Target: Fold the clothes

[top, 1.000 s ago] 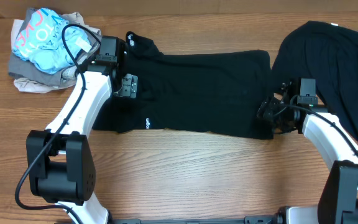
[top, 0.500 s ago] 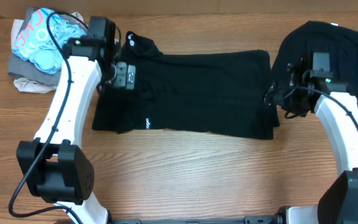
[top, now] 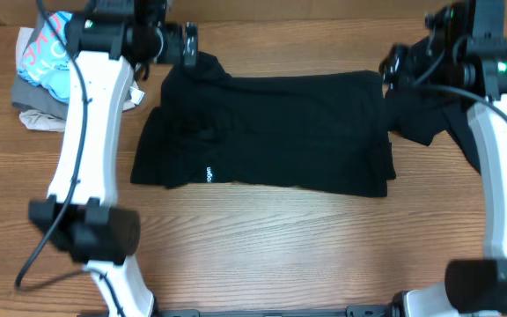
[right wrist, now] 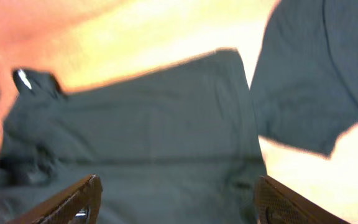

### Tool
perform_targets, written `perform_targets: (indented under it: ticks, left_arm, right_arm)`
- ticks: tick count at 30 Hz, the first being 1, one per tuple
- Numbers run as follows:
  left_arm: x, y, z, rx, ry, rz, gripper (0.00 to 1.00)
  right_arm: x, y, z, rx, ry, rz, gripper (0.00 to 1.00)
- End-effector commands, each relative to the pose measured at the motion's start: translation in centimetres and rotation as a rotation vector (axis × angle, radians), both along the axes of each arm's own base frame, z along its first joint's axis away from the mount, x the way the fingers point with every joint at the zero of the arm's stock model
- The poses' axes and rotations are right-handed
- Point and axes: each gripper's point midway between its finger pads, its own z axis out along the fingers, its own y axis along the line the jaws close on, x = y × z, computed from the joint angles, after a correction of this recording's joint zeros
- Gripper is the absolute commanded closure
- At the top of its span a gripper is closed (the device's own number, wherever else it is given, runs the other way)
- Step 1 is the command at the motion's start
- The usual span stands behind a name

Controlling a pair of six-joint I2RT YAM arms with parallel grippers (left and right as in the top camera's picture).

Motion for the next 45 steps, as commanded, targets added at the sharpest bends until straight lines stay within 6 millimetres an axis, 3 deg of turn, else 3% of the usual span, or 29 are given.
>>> perform_targets:
  ticks: [1, 5, 12, 20, 25, 28, 32, 45]
  left_arm:
    - [4.2, 0.2, -4.9, -0.065, 0.056, 0.141, 0.01]
    - [7.7, -0.6, -9.7, -0.142, 0.073, 0.223, 0.05]
    - [10.0, -2.1, -15.8, -0.246, 0.129, 0.284, 0.21]
    - [9.5, -2.8, -20.0, -0.308, 0.234, 0.357, 0.37]
    - [7.4, -2.6, -23.0, -0.271, 0.350, 0.380, 0.39]
    - [7.1, -2.3, -24.5, -0.265, 0.376, 0.400, 0.39]
    - [7.6, -2.1, -25.5, -0.280, 0.372, 0.428, 0.40]
    - [10.1, -1.5, -24.4, -0.324, 0.275, 0.425, 0.41]
  right_arm:
    - [3.6, -1.2, -2.3, -0.002, 0.034, -0.116, 0.18]
    - [5.7, -1.1, -6.0, 0.013, 0.088, -0.140, 0.18]
    - [6.3, 0.0, -9.8, 0.005, 0.166, -0.117, 0.20]
    - [6.4, 0.5, -10.0, 0.005, 0.166, -0.109, 0.24]
    - [6.4, 0.5, -10.0, 0.005, 0.168, -0.108, 0.24]
    - [6.4, 0.8, -10.1, 0.004, 0.169, -0.101, 0.24]
    - [6.3, 1.2, -10.1, 0.003, 0.172, -0.094, 0.23]
    - [5.8, 1.0, -11.5, -0.009, 0.207, -0.095, 0.24]
